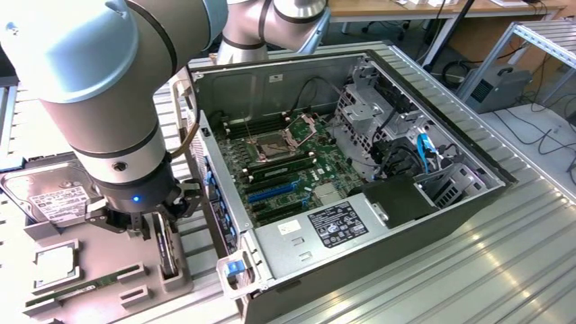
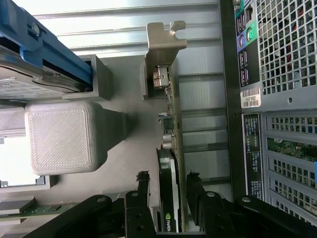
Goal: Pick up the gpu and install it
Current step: 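Pick up the gpu and move the gpu toward the slot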
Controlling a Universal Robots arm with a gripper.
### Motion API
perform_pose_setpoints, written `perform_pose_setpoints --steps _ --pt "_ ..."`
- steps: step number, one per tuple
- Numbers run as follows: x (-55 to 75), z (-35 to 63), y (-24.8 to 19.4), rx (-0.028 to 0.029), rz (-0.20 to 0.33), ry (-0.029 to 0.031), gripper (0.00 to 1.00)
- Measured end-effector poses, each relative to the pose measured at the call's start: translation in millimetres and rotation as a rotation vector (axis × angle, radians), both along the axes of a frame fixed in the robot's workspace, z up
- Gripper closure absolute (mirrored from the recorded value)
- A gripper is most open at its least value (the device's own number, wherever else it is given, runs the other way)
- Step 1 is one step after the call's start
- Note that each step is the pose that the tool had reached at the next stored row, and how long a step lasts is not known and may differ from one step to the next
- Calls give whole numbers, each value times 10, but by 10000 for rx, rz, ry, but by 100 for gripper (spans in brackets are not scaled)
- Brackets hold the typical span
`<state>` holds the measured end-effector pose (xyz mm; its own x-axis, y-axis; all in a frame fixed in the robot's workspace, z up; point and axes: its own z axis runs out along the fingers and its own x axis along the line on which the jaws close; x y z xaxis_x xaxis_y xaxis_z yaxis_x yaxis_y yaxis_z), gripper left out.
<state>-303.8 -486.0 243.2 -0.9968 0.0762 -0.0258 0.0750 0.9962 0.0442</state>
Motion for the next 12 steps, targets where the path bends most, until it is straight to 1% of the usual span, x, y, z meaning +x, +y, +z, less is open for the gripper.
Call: perform_pose_setpoints --steps 2,3,7,10,12 --pt "0 0 0 0 0 0 58" --pt "0 0 0 0 -1 0 65" --pt "0 -1 -5 0 -1 0 65" --pt "0 -28 -6 0 0 0 65" --pt "0 -28 -6 -1 0 1 65"
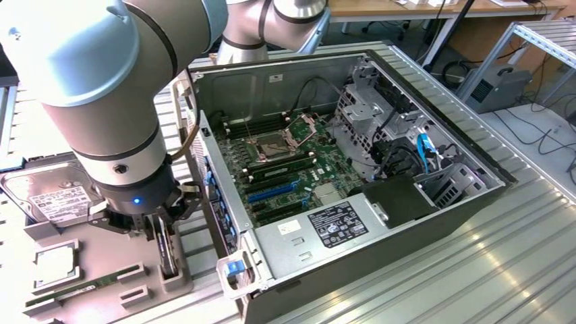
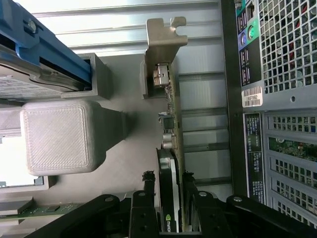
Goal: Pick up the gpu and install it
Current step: 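Pick up the gpu and move the gpu toward the slot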
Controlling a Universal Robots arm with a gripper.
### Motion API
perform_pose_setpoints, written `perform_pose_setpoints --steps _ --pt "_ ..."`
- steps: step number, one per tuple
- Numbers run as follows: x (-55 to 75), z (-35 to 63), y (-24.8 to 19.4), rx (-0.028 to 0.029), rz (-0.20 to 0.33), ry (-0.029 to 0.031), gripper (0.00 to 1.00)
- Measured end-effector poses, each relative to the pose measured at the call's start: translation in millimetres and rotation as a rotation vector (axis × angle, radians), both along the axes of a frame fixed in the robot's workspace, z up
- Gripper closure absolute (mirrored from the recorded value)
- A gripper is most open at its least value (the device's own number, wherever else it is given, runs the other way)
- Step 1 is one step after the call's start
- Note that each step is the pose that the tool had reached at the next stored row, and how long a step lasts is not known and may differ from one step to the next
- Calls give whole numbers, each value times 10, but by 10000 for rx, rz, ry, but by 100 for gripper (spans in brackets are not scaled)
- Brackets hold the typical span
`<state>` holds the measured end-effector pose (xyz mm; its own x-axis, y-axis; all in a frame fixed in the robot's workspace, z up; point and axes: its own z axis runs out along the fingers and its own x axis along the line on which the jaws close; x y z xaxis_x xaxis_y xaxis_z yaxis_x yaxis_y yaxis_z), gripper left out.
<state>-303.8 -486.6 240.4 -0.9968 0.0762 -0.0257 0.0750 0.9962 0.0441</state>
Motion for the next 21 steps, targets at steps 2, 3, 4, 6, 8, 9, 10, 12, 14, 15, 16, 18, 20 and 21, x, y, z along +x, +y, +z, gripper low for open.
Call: perform_pose_setpoints --steps 2,3,4,6,8,9,10,12,14,15,16,18,20,21 --pt "0 0 0 0 0 -1 65" --pt "0 0 0 0 0 -1 65" --pt "0 -1 0 1 0 -1 65" --pt "0 0 0 0 0 0 73" --pt "0 0 0 0 0 -1 73" --pt "0 0 0 1 0 -1 73" --pt "0 0 0 0 0 -1 73" --pt "0 0 0 0 10 -1 73" --pt "1 -1 0 0 321 -1 73" --pt "2 -2 0 -4 463 -2 73" --pt "2 -2 0 -4 470 -1 73" --pt "2 -2 0 -4 470 -1 73" --pt "2 9 0 -3 470 -2 73" --pt "2 36 0 -5 470 -1 73"
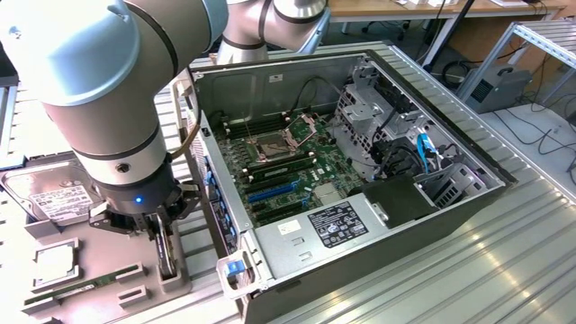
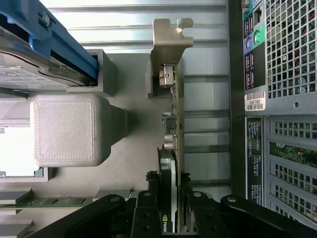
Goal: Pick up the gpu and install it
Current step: 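Pick up the gpu and move the gpu toward the slot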
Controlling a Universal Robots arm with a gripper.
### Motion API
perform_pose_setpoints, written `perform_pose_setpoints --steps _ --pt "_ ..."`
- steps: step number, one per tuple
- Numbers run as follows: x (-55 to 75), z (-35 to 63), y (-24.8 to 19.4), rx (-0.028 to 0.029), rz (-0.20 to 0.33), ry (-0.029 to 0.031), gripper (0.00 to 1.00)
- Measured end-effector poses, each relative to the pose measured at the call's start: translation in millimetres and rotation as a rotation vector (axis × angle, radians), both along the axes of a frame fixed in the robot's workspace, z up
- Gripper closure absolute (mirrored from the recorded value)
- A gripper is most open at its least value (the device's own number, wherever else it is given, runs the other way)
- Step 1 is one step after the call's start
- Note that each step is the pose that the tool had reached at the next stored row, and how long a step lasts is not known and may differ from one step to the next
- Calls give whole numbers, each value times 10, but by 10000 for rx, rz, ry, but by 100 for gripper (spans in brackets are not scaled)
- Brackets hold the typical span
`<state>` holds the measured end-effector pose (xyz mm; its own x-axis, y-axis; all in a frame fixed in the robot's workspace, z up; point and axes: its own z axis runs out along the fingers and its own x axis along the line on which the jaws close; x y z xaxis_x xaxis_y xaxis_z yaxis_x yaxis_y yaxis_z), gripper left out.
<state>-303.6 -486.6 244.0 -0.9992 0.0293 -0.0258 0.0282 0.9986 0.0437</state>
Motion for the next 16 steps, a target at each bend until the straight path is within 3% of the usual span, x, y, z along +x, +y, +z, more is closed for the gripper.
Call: perform_pose_setpoints --steps 3,11,16 --pt "0 106 0 1 0 0 73" --pt "0 503 0 14 0 -1 73" --pt "0 817 0 40 0 -1 73"
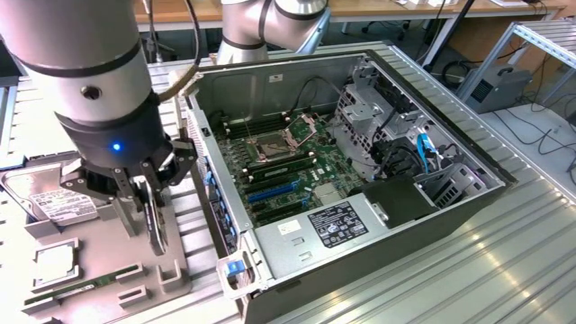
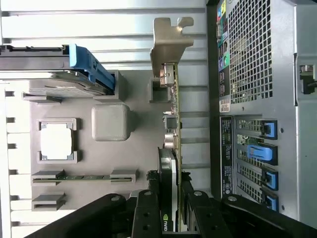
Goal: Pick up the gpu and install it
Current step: 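Pick up the gpu and move the gpu toward the slot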
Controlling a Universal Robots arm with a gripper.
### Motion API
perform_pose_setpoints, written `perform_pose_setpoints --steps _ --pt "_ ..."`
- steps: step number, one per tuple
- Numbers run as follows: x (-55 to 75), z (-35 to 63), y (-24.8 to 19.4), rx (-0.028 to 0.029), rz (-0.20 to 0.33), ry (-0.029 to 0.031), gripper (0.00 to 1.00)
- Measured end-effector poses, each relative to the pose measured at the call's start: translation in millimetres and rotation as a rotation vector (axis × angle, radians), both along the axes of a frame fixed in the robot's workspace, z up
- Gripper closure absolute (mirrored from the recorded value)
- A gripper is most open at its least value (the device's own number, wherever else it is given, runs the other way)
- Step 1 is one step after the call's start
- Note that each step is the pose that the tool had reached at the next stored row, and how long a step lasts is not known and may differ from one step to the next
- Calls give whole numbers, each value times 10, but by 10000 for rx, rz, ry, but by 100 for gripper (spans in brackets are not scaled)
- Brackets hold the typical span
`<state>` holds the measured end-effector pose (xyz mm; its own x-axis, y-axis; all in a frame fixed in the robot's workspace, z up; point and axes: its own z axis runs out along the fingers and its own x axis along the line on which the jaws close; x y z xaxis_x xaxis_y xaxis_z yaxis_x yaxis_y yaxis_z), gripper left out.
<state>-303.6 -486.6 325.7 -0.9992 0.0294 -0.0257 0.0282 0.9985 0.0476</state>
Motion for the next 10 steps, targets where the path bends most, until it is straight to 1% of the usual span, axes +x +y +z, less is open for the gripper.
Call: perform_pose_setpoints --steps 1,3,5,6,10 --pt "0 39 0 3 0 1 73" --pt "0 250 0 22 0 -1 73" --pt "0 399 0 29 0 0 73" --pt "0 450 0 31 0 0 73" --pt "0 602 0 34 0 -1 73"
